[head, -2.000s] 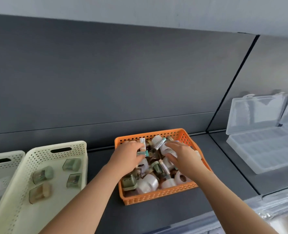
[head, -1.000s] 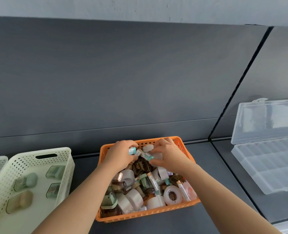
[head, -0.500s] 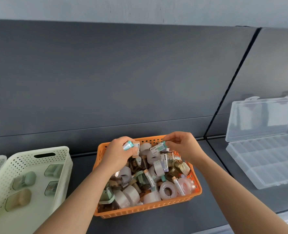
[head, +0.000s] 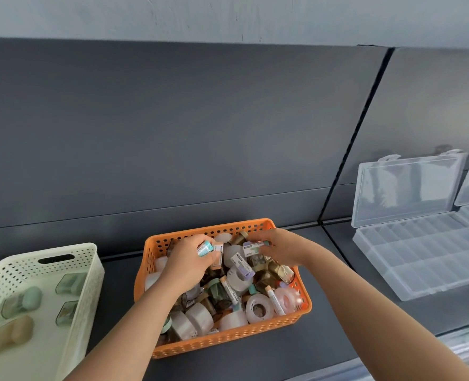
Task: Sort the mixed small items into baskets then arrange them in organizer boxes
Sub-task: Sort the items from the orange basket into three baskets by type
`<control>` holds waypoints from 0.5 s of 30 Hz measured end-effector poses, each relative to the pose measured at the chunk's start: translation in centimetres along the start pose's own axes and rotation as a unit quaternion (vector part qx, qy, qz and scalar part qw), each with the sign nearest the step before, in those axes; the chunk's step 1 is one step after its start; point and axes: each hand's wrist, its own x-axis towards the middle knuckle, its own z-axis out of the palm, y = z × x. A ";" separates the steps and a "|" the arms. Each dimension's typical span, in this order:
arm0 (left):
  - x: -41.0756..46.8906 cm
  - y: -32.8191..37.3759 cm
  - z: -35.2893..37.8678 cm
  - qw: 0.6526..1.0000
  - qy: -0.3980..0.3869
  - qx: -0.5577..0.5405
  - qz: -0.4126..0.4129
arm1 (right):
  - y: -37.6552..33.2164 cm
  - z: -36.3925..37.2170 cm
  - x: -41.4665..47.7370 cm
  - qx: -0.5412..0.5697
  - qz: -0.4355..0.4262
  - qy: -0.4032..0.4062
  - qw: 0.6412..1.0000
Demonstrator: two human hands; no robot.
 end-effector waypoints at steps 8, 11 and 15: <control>-0.6 -0.6 -0.2 1.000 -0.002 -0.009 -0.010 | -0.4 0.5 0.2 -0.019 -0.031 -0.023 0.999; -0.9 -0.7 -0.4 1.000 0.000 -0.017 -0.011 | -0.5 0.6 0.1 -0.004 -0.032 -0.009 0.999; -1.4 -0.9 -1.0 0.999 0.012 -0.036 -0.024 | -1.1 0.6 -0.7 0.046 -0.043 0.077 0.995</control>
